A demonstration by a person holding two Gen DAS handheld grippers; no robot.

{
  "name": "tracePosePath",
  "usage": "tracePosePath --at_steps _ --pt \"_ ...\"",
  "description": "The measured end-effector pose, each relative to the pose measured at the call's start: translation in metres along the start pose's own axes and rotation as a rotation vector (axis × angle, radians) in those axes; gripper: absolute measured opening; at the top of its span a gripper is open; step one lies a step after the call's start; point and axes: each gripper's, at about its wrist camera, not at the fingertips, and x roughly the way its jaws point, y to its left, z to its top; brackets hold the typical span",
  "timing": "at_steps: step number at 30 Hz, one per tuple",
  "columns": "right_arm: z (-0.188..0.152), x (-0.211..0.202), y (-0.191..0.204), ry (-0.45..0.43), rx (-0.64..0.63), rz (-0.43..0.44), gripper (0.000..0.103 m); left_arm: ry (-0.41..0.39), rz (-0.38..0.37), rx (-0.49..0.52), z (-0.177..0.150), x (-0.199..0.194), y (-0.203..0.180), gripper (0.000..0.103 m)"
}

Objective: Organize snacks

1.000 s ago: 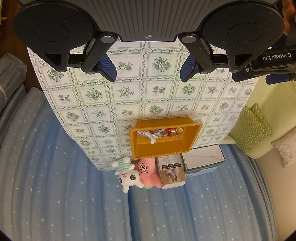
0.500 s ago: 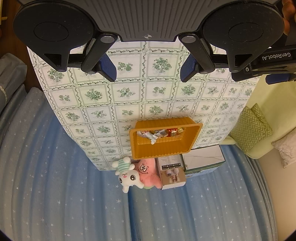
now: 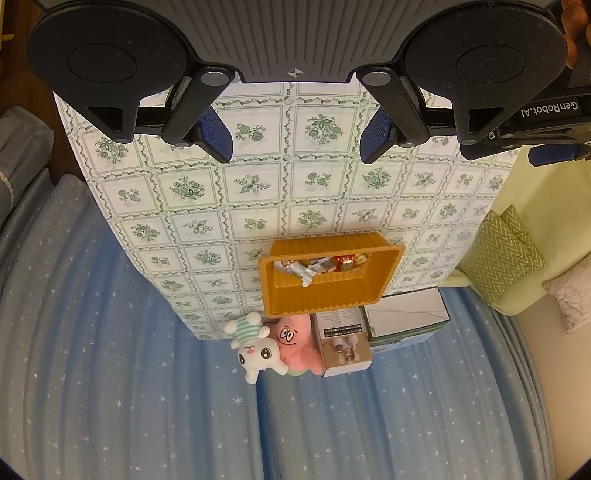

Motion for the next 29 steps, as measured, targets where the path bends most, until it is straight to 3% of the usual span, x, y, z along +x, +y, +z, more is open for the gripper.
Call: tracePosePath --at_steps 29 --pt "-0.0007 0.0017 -0.0022 0.004 0.008 0.001 0.076 -0.01 -0.018 -0.004 -0.0019 0.0008 0.0006 0.103"
